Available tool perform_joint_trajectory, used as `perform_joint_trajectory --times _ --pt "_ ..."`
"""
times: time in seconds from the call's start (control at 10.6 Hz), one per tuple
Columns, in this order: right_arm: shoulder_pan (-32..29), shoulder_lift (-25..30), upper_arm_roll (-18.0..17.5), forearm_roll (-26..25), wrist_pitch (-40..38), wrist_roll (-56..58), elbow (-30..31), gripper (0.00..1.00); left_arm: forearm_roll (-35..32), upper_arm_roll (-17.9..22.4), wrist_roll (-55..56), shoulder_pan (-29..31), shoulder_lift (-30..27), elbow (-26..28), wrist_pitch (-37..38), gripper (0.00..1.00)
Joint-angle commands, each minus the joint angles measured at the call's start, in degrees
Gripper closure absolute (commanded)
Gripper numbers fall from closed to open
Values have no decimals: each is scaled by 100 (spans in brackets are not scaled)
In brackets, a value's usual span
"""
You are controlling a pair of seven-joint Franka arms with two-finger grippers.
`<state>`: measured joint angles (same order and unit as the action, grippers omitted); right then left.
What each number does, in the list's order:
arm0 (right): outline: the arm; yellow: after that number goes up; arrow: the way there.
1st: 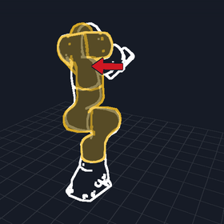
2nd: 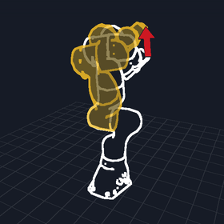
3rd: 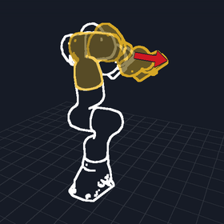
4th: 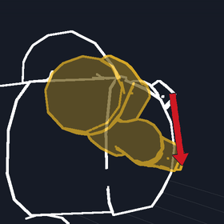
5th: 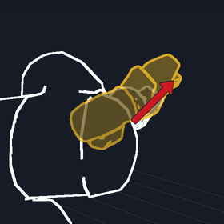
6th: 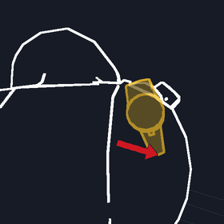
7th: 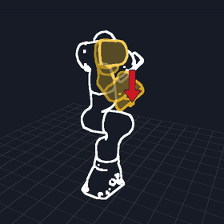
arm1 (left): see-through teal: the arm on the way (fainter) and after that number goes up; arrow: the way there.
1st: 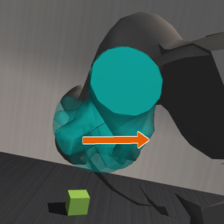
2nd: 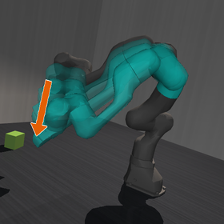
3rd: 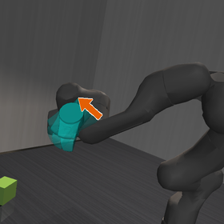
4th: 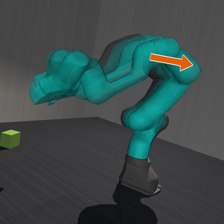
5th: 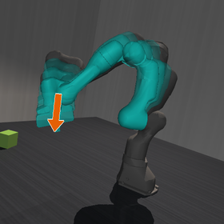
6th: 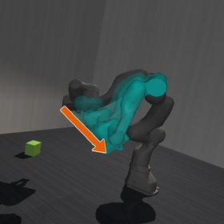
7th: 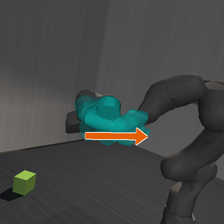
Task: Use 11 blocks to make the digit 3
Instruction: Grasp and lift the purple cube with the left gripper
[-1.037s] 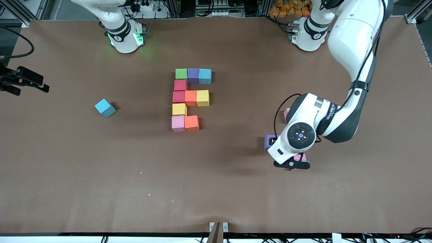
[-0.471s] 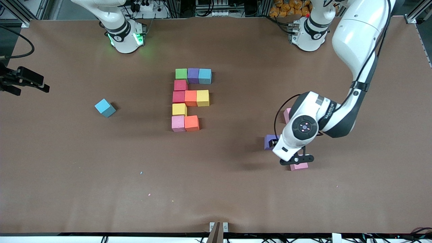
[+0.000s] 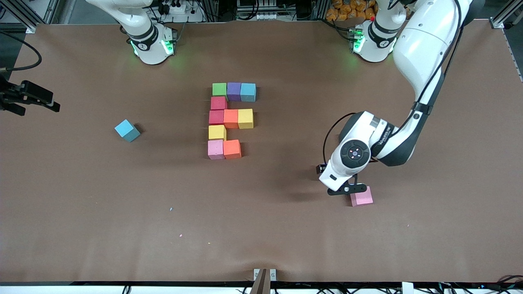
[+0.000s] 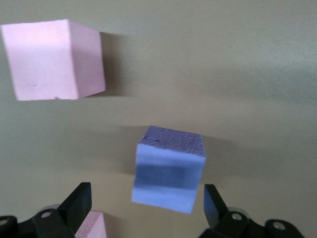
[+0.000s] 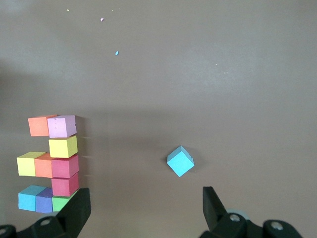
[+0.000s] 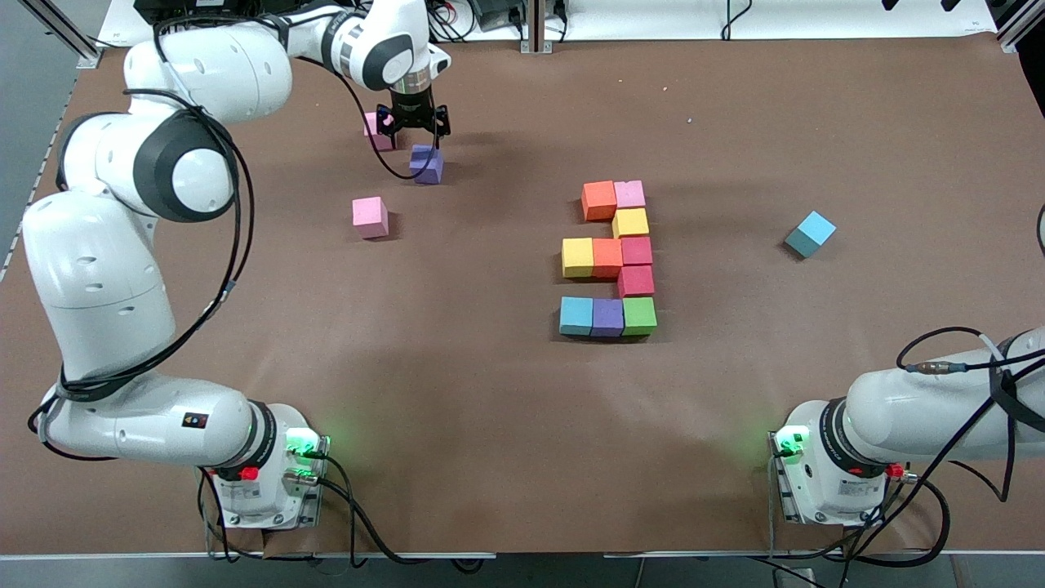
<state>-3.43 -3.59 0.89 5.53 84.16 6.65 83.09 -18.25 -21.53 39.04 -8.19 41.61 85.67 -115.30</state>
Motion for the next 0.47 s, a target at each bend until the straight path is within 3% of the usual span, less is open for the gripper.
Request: perform_joint_trajectory --times 0.0,0.38 --pt "-26 -37 -45 -52 -75 29 -91 0 94 17 -525 2 31 72 -273 0" --pt "-26 -37 -45 -52 -75 29 -91 0 94 26 -643 -42 163 151 -379 0"
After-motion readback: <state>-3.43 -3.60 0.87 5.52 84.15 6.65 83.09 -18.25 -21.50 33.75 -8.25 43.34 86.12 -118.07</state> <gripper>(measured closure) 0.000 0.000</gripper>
